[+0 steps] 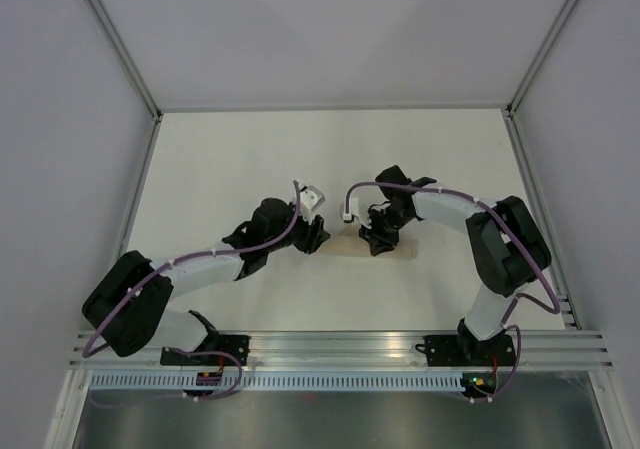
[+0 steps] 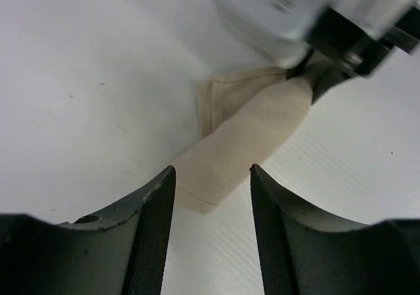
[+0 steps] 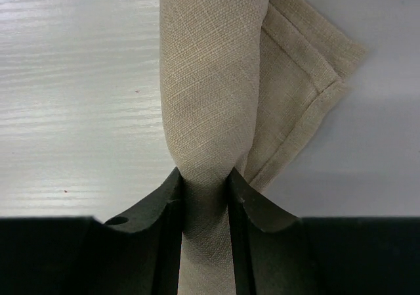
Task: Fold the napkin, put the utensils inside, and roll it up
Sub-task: Roll the napkin at the center of the board.
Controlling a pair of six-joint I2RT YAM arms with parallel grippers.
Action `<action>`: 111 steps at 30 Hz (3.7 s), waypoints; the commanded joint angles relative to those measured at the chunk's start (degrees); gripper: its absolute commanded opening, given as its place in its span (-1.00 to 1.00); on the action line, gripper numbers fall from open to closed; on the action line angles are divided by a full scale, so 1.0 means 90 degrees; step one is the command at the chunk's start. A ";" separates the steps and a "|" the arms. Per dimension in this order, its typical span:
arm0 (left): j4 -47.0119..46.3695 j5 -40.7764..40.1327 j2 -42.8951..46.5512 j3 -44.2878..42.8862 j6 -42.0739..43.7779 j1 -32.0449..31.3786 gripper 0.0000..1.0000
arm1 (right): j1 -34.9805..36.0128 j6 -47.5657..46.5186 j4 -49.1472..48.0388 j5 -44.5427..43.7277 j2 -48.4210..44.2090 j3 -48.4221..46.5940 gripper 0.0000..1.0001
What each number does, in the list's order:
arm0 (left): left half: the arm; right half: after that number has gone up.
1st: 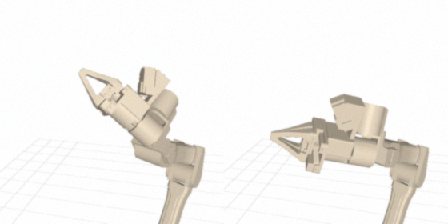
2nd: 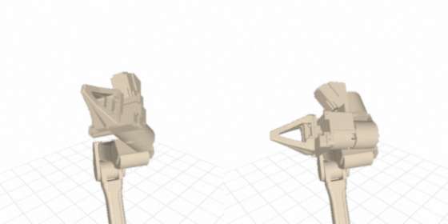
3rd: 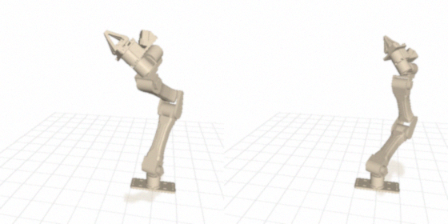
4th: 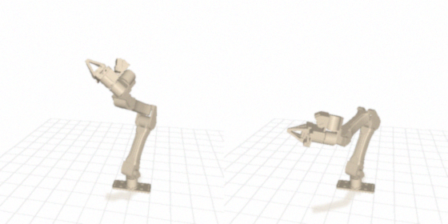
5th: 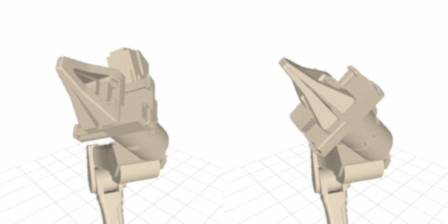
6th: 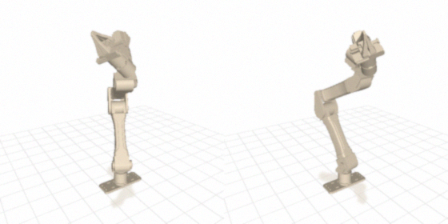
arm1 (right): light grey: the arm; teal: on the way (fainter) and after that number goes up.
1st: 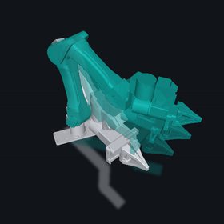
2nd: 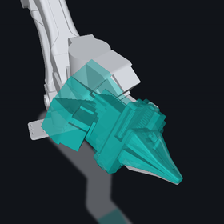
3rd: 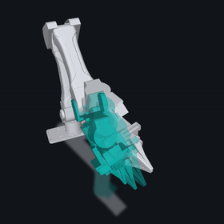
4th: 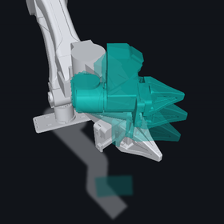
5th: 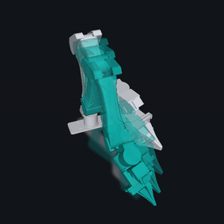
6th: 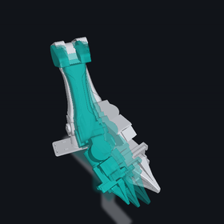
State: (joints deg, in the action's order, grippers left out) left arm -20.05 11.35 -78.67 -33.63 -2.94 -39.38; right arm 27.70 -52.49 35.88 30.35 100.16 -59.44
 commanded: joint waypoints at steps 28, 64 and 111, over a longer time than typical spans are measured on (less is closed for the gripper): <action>-0.1337 -0.3138 -0.2810 -0.0921 0.4370 -0.2803 0.32 | -0.0227 -0.0232 0.1404 0.0105 0.1967 -0.1071 -0.41; 0.1270 -0.0588 -0.3338 -0.1967 0.2895 -0.2197 -0.95 | -0.0685 0.0832 0.1238 0.0544 0.0962 -0.1354 0.40; 0.6650 0.3963 -0.6053 -0.6361 0.2699 -0.0020 -0.88 | -0.0756 0.0178 -0.2676 -0.0481 -0.3639 0.2668 0.71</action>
State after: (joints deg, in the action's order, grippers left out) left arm 27.27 47.46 -127.15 -90.52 20.05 -39.40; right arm 17.63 -48.75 20.82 31.64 68.75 -37.71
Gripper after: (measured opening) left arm 0.251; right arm 0.852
